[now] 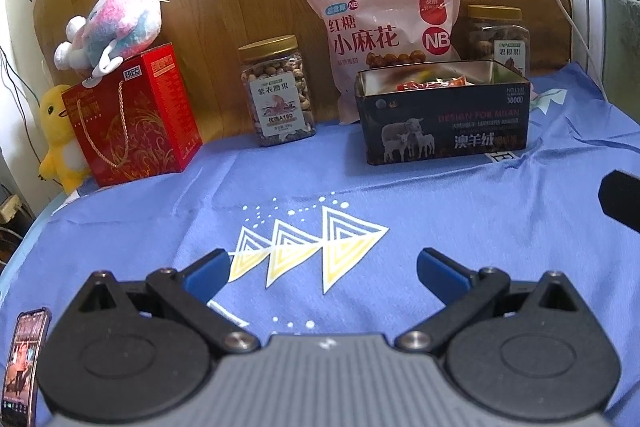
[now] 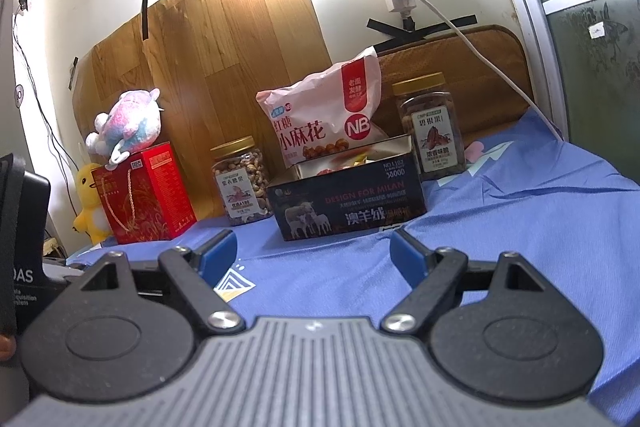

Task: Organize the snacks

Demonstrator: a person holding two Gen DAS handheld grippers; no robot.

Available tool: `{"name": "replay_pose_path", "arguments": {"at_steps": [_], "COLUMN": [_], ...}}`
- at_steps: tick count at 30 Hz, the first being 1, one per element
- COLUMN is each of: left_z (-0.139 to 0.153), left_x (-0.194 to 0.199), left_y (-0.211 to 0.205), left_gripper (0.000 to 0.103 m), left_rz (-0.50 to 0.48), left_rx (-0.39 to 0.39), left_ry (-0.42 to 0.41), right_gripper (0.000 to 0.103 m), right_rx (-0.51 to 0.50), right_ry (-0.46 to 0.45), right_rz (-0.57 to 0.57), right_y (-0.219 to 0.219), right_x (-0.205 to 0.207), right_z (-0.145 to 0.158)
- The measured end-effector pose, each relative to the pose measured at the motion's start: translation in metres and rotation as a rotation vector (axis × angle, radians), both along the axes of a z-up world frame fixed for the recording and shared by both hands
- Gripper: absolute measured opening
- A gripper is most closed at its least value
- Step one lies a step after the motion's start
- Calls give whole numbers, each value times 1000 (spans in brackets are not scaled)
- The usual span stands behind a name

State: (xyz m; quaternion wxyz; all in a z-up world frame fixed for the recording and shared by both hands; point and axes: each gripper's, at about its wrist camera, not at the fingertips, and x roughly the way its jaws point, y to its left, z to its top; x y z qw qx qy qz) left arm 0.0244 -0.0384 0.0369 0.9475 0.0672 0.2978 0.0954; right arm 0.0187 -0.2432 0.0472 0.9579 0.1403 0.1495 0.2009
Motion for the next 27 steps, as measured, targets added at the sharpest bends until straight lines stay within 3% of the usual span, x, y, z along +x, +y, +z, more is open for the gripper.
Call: {"name": "replay_pose_path", "arguments": {"at_steps": [27], "left_z": [-6], "left_x": [6], "left_y": [3], "left_gripper": [103], "left_rz": [4], "left_rx": [-8], "left_ry": [38], "right_gripper": [86], "right_rx": [-3], "right_ry": [6], "right_rz": [-1], "right_y": [3], "right_x": [0], "right_z": [-3]}}
